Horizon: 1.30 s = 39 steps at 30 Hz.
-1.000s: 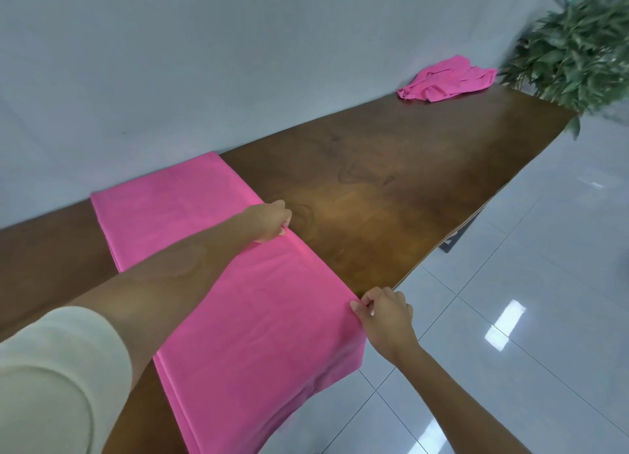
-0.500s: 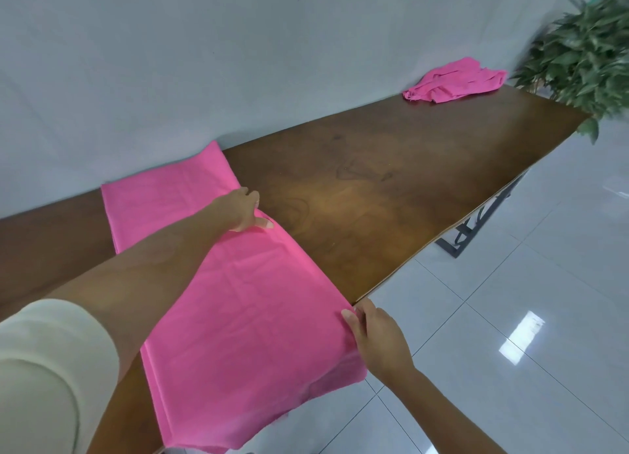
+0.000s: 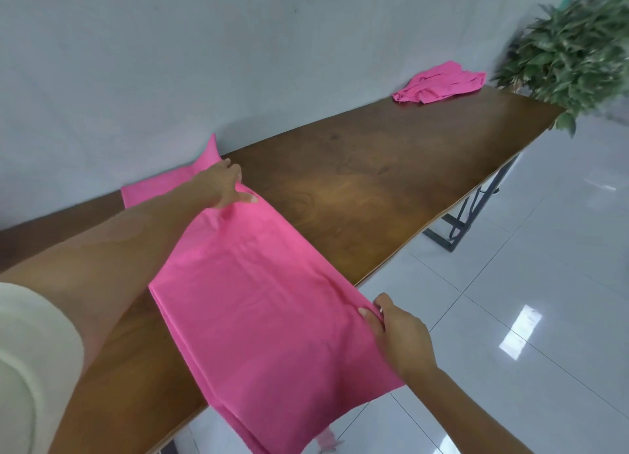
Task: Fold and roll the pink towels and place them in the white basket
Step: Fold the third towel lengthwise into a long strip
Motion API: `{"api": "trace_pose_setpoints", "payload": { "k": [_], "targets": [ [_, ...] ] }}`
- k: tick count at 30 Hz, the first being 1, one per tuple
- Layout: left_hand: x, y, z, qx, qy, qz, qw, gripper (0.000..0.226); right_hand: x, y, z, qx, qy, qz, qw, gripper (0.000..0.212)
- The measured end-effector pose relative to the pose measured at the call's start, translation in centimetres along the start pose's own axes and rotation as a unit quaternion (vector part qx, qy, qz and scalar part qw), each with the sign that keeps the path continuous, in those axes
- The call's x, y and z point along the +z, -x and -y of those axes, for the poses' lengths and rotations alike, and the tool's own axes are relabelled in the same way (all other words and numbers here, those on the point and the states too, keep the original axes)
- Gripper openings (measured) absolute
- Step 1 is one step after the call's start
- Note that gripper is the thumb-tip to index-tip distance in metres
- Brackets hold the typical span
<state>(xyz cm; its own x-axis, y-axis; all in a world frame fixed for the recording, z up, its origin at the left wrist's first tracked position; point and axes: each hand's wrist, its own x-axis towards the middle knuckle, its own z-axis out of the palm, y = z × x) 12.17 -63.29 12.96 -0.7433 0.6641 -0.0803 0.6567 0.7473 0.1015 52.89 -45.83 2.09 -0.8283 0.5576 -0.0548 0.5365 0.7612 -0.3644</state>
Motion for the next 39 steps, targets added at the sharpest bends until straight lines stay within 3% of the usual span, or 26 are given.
{"api": "trace_pose_setpoints", "payload": {
  "k": [5, 9, 14, 17, 21, 26, 30, 39],
  "targets": [
    [-2.6, 3.8, 1.6, 0.030, 0.035, -0.057, 0.997, 0.065, -1.5, 2.8, 3.1, -0.045, 0.030, -0.080, 0.995, 0.038],
    [-3.3, 8.6, 4.4, 0.013, 0.075, -0.081, 0.994, 0.076, -1.0, 5.6, 5.4, -0.098, 0.063, -0.150, 0.982, 0.060],
    [-0.1, 14.8, 8.5, 0.014, 0.090, -0.115, 0.989, 0.067, 1.5, 10.1, 7.0, -0.213, 0.086, -0.222, 0.947, 0.046],
    [2.9, 18.5, 11.0, -0.007, 0.101, -0.094, 0.990, 0.060, 3.9, 13.0, 7.5, -0.261, 0.090, -0.151, 0.949, 0.031],
    [6.6, 22.9, 13.7, -0.052, 0.097, -0.057, 0.992, 0.072, 6.5, 16.3, 7.3, -0.253, 0.070, 0.018, 0.965, 0.049],
    [7.7, 25.2, 13.2, -0.048, 0.077, -0.063, 0.994, 0.073, 6.6, 16.9, 7.5, -0.211, 0.048, 0.042, 0.975, 0.064],
    [8.3, 24.4, 10.4, -0.003, 0.094, -0.064, 0.993, 0.068, 5.1, 15.7, 8.2, -0.184, 0.039, 0.067, 0.980, 0.049],
    [11.4, 21.8, 2.2, -0.007, 0.097, 0.049, 0.994, 0.082, 2.3, 11.2, 9.2, -0.200, 0.010, 0.083, 0.976, 0.047]
  ]
}}
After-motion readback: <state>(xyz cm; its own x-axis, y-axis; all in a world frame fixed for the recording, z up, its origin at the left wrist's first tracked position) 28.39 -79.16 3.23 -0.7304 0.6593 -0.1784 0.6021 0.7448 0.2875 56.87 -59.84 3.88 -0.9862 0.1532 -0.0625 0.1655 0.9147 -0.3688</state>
